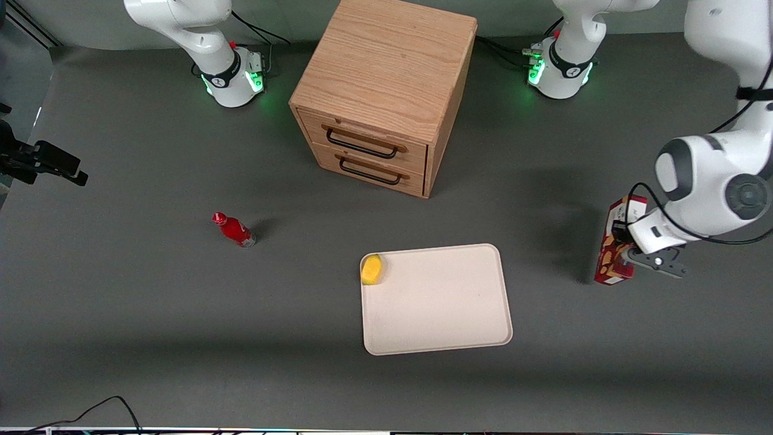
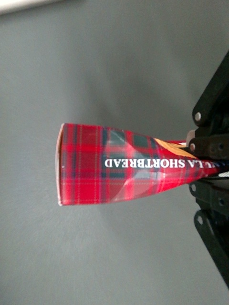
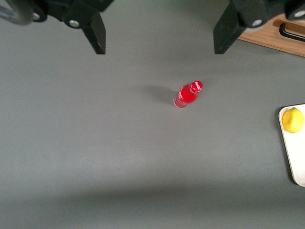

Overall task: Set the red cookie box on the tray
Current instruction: 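Close the left gripper on the shortbread box, then carry the box with the left gripper over the white tray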

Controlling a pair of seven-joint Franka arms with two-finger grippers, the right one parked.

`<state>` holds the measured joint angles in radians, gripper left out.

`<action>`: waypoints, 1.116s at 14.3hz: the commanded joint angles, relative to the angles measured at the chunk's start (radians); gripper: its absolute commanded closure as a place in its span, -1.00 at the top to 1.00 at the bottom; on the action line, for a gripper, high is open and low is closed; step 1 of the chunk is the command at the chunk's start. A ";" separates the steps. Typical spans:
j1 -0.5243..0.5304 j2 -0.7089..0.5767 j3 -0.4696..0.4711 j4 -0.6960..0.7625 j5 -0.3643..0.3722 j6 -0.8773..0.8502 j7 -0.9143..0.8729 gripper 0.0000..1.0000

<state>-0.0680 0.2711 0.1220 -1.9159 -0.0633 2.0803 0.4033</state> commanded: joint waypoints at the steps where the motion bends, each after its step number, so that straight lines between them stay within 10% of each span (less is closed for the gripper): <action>1: -0.015 -0.013 -0.047 0.312 0.010 -0.349 -0.180 -1.00; 6: -0.016 0.069 -0.262 0.564 0.007 -0.513 -0.666 -1.00; 9: -0.016 0.210 -0.416 0.548 0.095 -0.297 -0.866 -1.00; 16: -0.029 0.402 -0.435 0.356 0.272 0.222 -0.939 -1.00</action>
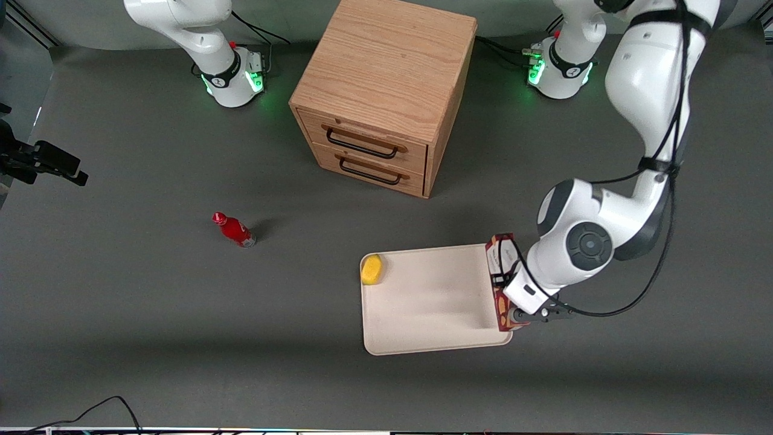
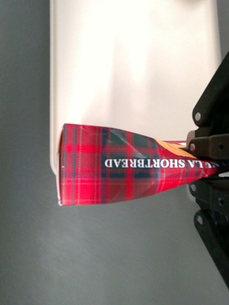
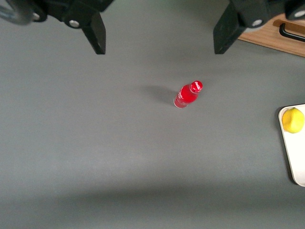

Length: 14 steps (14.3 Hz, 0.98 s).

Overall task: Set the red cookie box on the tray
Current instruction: 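Carry the box with the left gripper over the white tray, then lower the box onto the tray and open the left gripper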

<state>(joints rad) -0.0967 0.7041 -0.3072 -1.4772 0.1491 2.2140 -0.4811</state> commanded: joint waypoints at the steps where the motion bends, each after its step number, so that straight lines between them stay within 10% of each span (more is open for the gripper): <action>1: 0.000 -0.028 -0.004 -0.089 0.072 0.101 -0.054 -0.25; 2: 0.000 -0.029 -0.006 -0.089 0.072 0.098 -0.054 0.99; 9: 0.031 -0.226 0.025 -0.060 0.018 -0.234 0.097 1.00; 14: 0.031 -0.500 0.258 -0.051 -0.132 -0.594 0.506 1.00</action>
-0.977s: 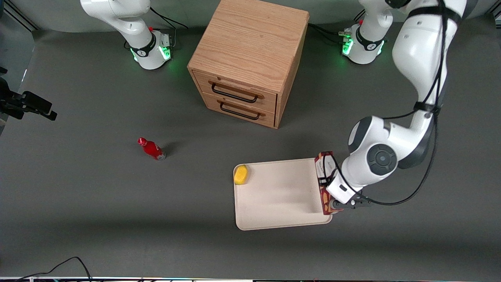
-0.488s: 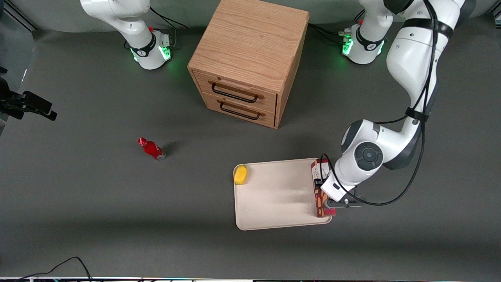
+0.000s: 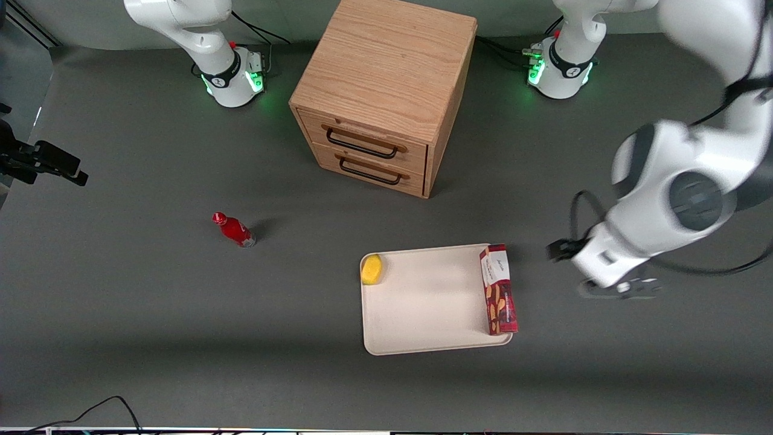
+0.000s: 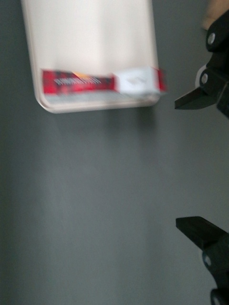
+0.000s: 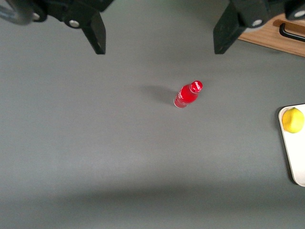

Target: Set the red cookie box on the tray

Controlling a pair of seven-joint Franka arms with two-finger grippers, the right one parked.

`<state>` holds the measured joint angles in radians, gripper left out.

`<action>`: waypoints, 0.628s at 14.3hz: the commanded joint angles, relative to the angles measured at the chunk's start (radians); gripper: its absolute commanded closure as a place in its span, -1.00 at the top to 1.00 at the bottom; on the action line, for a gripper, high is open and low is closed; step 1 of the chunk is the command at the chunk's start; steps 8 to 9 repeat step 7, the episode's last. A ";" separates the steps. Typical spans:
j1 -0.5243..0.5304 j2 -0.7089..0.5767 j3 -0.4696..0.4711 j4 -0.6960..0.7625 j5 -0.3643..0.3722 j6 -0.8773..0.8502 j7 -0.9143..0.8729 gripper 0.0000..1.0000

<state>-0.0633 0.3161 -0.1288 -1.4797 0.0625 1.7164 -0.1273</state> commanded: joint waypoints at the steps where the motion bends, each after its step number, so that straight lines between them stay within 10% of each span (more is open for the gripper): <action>1: -0.003 -0.156 0.121 -0.060 -0.052 -0.144 0.223 1.00; 9: -0.006 -0.169 0.179 0.039 -0.052 -0.276 0.330 1.00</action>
